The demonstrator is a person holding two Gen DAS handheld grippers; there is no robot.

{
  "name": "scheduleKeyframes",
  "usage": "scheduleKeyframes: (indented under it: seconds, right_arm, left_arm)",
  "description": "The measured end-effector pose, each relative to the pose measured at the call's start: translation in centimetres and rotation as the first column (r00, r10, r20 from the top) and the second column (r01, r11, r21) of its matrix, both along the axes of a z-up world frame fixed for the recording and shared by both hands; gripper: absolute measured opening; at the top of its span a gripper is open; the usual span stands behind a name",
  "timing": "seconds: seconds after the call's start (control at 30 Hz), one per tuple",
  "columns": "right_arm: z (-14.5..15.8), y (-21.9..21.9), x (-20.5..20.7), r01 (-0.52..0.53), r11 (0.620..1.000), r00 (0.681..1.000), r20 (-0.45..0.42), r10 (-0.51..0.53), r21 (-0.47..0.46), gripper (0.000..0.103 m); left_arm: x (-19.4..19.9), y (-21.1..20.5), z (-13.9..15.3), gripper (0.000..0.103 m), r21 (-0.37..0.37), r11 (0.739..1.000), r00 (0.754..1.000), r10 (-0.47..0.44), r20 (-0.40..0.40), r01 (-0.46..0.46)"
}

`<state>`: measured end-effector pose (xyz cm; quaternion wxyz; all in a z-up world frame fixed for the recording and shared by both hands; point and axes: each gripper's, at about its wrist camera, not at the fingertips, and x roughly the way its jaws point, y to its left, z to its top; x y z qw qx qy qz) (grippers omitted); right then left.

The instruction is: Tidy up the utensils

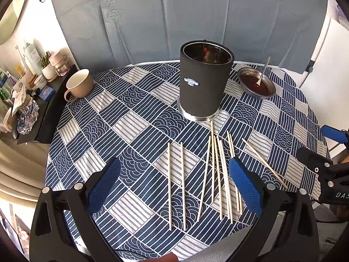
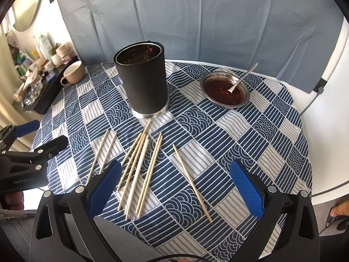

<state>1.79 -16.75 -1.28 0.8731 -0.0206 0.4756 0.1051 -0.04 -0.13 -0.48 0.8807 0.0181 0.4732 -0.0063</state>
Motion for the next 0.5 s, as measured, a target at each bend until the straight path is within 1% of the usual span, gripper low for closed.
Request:
scheduleKeyframes:
  seconds: [0.5]
  right_arm:
    - [-0.2, 0.04, -0.03, -0.001, 1.0, 1.0, -0.005, 0.001, 0.002, 0.095]
  left_arm:
    - [-0.32, -0.31, 0.07, 0.097, 0.003, 1.0, 1.0, -0.012, 0.004, 0.012]
